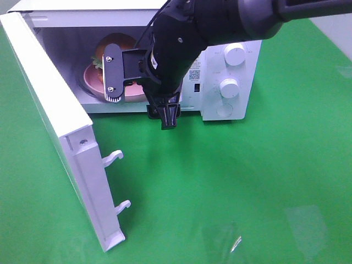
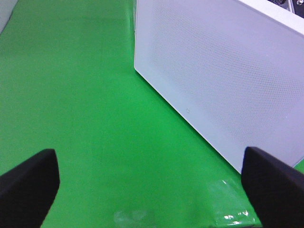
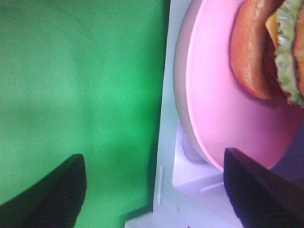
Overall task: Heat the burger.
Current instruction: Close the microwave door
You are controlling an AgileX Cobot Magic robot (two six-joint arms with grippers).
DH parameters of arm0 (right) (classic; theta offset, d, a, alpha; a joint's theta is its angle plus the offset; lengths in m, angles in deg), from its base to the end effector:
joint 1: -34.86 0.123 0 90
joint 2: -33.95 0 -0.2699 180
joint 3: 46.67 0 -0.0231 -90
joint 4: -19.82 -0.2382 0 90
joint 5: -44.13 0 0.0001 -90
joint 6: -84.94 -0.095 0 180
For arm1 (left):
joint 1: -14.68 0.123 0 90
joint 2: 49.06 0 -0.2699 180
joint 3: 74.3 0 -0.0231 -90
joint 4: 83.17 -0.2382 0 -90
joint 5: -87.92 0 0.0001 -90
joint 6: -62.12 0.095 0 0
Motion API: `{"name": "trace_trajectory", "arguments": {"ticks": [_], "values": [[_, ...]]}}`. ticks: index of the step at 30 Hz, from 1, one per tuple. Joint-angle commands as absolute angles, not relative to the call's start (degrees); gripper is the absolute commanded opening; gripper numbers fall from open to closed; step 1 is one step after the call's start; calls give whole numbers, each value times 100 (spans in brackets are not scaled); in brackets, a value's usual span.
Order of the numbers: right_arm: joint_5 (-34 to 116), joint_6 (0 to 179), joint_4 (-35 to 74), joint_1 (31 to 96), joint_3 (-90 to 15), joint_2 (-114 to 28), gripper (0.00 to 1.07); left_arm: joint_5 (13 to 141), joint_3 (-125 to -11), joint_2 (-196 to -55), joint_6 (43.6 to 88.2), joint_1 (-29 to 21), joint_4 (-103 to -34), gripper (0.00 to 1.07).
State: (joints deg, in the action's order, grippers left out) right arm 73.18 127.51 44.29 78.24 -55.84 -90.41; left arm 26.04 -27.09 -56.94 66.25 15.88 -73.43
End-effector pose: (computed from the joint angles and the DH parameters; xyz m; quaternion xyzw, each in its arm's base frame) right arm 0.3292 0.2848 0.1919 -0.7399 0.5818 -0.1527 0.3011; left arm -0.0010 -0.0142 0.2731 0.0267 0.8490 -0.0604 0.5242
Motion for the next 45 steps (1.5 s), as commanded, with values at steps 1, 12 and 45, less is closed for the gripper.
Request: {"name": "trace_trajectory", "arguments": {"ticks": [1,12,45], "values": [[7307,12562,4446,7766,-5389,-8812,76,2690,-2703,-5672,6642,1594,-7308,98],[7341,11484,4440,7549,-4478,-7884,76,2690,-2703,-5672,6642,1594,-7308,98],[9175,7743,3357,5434,-2496,-4899,76,2690,-2703,-5672,6642,1594,-7308,98]]}}
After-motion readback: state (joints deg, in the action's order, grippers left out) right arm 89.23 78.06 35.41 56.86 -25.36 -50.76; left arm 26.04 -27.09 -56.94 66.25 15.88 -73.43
